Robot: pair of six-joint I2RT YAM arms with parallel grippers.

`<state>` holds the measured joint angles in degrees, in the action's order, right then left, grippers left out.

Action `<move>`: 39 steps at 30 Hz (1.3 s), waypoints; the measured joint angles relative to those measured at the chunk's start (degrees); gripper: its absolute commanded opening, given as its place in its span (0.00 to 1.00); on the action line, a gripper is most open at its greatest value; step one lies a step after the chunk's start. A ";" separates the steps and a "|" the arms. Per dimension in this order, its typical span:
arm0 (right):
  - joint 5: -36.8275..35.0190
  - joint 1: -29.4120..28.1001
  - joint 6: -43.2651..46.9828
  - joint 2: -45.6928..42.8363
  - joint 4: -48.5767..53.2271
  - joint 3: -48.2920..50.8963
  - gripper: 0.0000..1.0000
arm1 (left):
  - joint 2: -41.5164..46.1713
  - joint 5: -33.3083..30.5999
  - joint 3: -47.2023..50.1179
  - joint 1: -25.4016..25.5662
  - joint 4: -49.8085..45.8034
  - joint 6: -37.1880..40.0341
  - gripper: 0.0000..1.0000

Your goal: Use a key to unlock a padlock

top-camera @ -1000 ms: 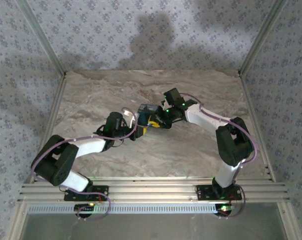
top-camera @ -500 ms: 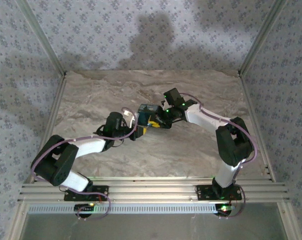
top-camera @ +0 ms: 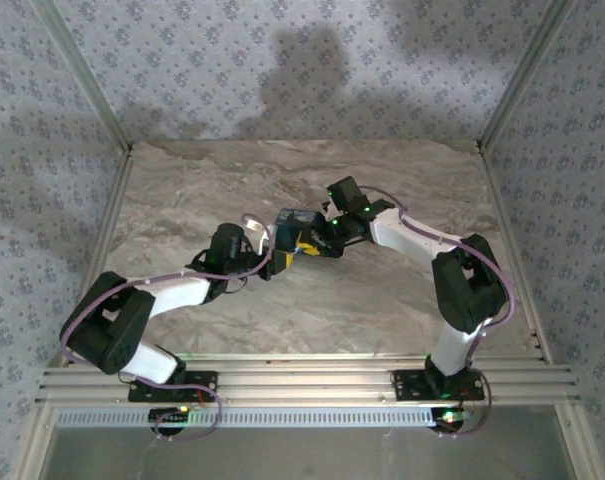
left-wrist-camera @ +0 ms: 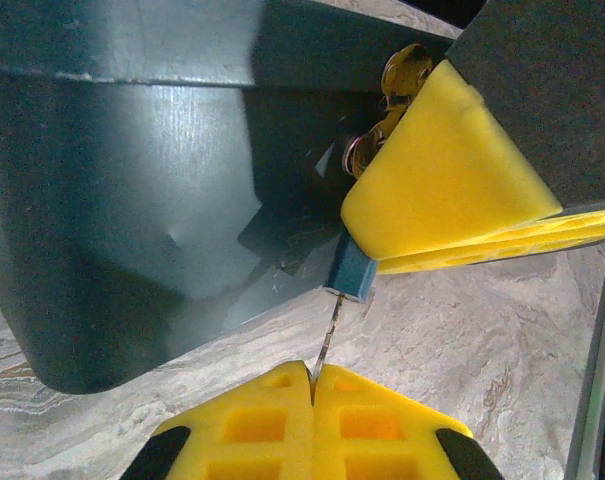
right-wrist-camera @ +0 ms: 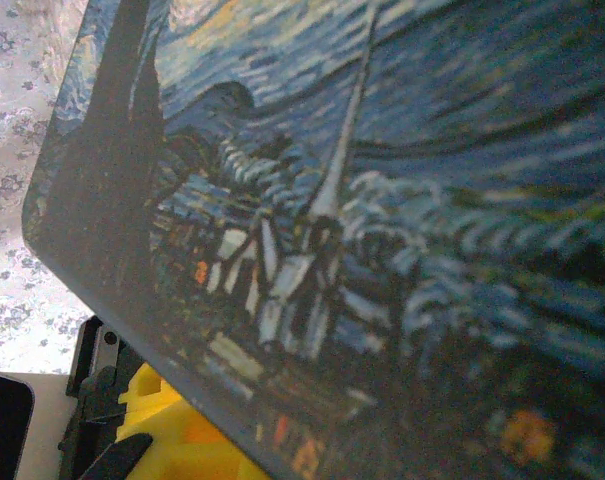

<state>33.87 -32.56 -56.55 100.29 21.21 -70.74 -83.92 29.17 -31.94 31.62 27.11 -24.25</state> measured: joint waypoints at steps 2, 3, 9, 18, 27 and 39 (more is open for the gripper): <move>-0.04 -0.07 0.00 0.00 -0.02 0.00 0.00 | -0.31 0.13 0.00 0.02 0.11 -0.24 0.00; -0.22 -0.13 -0.02 0.00 0.00 -0.02 0.00 | -0.68 0.20 0.00 0.17 0.35 -0.35 0.00; -2.03 -0.48 -0.02 0.04 0.13 -0.02 0.00 | -2.69 0.13 0.00 0.72 2.86 -1.44 0.00; -2.95 -0.87 -0.70 0.48 -0.42 -0.07 0.00 | -6.75 2.10 0.52 -0.13 10.40 -6.05 0.00; -1.66 -1.20 -0.85 0.55 -1.57 -0.13 0.00 | -8.07 8.26 2.10 -3.48 16.41 -8.79 0.00; -2.73 -1.90 -0.85 1.25 -1.88 0.00 0.00 | -8.11 3.13 4.72 -0.81 20.00 -8.52 0.00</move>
<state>31.14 -34.46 -57.41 101.54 19.33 -70.74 -92.03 32.29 -27.22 30.81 47.11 -32.77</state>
